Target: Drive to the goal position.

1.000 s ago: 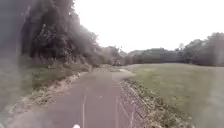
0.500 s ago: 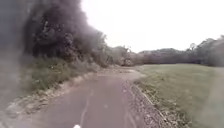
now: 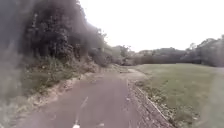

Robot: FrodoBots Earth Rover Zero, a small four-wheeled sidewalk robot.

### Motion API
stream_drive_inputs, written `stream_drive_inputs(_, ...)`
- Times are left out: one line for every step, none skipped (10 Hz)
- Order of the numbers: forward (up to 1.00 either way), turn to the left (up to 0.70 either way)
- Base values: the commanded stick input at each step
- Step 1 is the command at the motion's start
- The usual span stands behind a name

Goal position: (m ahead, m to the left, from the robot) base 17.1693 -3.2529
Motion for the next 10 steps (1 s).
stream_drive_inputs(0.85,0.01)
stream_drive_inputs(0.85,0.01)
stream_drive_inputs(0.85,0.07)
stream_drive_inputs(0.85,0.14)
stream_drive_inputs(0.85,0.33)
stream_drive_inputs(0.85,0.34)
stream_drive_inputs(0.85,0.11)
stream_drive_inputs(0.85,0.06)
stream_drive_inputs(0.85,0.01)
stream_drive_inputs(0.85,0.01)
